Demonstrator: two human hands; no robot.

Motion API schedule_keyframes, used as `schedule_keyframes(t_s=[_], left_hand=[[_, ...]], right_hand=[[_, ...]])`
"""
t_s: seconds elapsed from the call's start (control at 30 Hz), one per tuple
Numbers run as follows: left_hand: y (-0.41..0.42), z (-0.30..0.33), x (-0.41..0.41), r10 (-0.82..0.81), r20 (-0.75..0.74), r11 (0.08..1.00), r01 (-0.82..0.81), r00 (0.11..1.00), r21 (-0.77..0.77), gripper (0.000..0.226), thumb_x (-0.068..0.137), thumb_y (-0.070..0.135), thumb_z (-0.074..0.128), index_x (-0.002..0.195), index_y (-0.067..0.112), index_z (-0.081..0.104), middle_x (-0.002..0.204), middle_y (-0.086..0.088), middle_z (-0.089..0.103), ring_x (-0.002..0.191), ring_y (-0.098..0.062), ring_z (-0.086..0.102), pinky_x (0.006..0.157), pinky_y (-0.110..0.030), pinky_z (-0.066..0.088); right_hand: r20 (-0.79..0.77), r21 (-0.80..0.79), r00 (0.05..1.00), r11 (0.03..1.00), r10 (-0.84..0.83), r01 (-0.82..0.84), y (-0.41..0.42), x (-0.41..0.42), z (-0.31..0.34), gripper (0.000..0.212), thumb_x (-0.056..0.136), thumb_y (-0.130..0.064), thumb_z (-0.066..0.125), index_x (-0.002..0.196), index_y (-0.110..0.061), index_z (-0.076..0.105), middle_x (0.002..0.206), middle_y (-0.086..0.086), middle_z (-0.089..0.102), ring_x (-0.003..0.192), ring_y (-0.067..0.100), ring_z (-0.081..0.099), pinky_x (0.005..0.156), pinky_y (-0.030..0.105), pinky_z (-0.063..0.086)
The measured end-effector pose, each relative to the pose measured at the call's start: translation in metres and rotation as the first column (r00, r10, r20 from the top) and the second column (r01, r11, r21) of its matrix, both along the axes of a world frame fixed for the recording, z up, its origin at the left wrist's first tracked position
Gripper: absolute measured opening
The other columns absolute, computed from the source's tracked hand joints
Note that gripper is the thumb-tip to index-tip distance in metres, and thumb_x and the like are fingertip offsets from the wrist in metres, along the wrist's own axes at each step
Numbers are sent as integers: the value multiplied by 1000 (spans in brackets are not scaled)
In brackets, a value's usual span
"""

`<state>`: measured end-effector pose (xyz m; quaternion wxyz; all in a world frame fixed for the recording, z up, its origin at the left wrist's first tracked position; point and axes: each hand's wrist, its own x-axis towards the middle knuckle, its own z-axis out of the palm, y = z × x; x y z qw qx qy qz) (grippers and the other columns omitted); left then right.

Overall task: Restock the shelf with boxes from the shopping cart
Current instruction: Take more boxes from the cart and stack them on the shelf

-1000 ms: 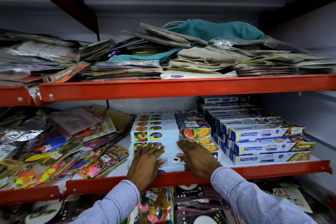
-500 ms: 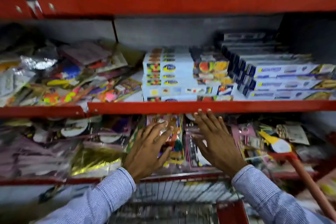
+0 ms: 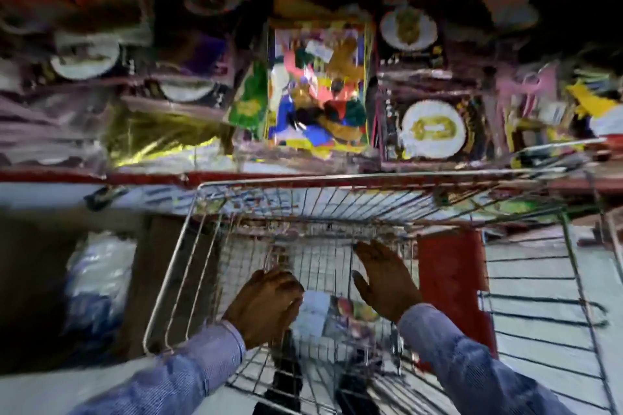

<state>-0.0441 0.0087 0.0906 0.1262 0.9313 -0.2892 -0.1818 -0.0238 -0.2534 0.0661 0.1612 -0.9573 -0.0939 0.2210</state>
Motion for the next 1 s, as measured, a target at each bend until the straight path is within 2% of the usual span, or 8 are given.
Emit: schedule_keyframes(t_s=[0.13, 0.23, 0.37, 0.53, 0.6, 0.73, 0.87, 1.0], left_hand=[[7, -55, -5, -120, -99, 985, 130, 988, 109, 33, 87, 35, 40, 99, 23, 68, 99, 0, 69, 88, -27, 63, 70, -37, 49], [6, -77, -2, -162, -127, 977, 177, 979, 118, 6, 80, 23, 66, 83, 19, 69, 84, -2, 70, 75, -24, 64, 64, -30, 49], [4, -99, 1, -195, -184, 961, 225, 963, 160, 12, 70, 13, 79, 75, 16, 69, 74, -5, 68, 66, -25, 63, 59, -26, 49], [6, -127, -3, -459, -369, 861, 507, 808, 37, 9, 82, 6, 56, 88, 14, 55, 85, -6, 62, 81, -28, 62, 62, -33, 45], [1, -122, -1, -423, -321, 825, 507, 847, 252, 11, 81, 5, 58, 89, 11, 59, 90, -9, 67, 85, -32, 64, 67, -39, 52], [-13, -135, -2, -502, -309, 755, 584, 808, 299, 17, 86, 8, 56, 103, 5, 54, 103, -15, 63, 96, -36, 60, 75, -44, 51], [-27, -155, -4, -418, -277, 806, 494, 865, 326, 48, 89, 24, 62, 128, 2, 43, 121, -17, 57, 107, -37, 55, 85, -47, 50], [-48, -168, -9, -301, -328, 806, 423, 895, 414, 45, 91, 9, 56, 133, -2, 42, 122, -20, 59, 111, -40, 56, 86, -47, 48]], right_hand=[[-223, -14, 970, 995, 92, -97, 20, -12, -66, 61, 96, -33, 47, 150, -20, 25, 154, 8, 38, 143, 29, 32, 115, 42, 31], [-392, -19, 909, 986, 144, -165, 37, -16, -108, 65, 94, -32, 51, 151, -20, 23, 154, 11, 35, 140, 30, 35, 112, 42, 34], [-467, -25, 862, 972, 196, -234, 51, -13, -131, 68, 91, -38, 59, 150, -21, 28, 151, 11, 40, 135, 33, 43, 110, 44, 39], [-443, 1, 864, 964, 240, -267, 52, 0, -143, 59, 88, -37, 64, 140, -20, 43, 138, 11, 55, 122, 34, 55, 102, 45, 46], [-429, 14, 858, 952, 283, -307, 48, 6, -141, 58, 87, -36, 62, 138, -17, 42, 133, 12, 58, 116, 33, 58, 97, 43, 49], [-327, -34, 916, 966, 231, -256, 34, 17, -136, 66, 82, -30, 67, 138, -12, 37, 124, 15, 60, 104, 34, 62, 86, 42, 54], [-221, -35, 961, 983, 167, -179, 12, 25, -124, 72, 81, -40, 67, 139, -12, 36, 126, 15, 59, 108, 33, 60, 85, 37, 49], [-83, -4, 987, 990, 140, -141, -2, 31, -97, 72, 78, -47, 66, 138, -15, 39, 125, 14, 62, 108, 33, 61, 85, 37, 48]])
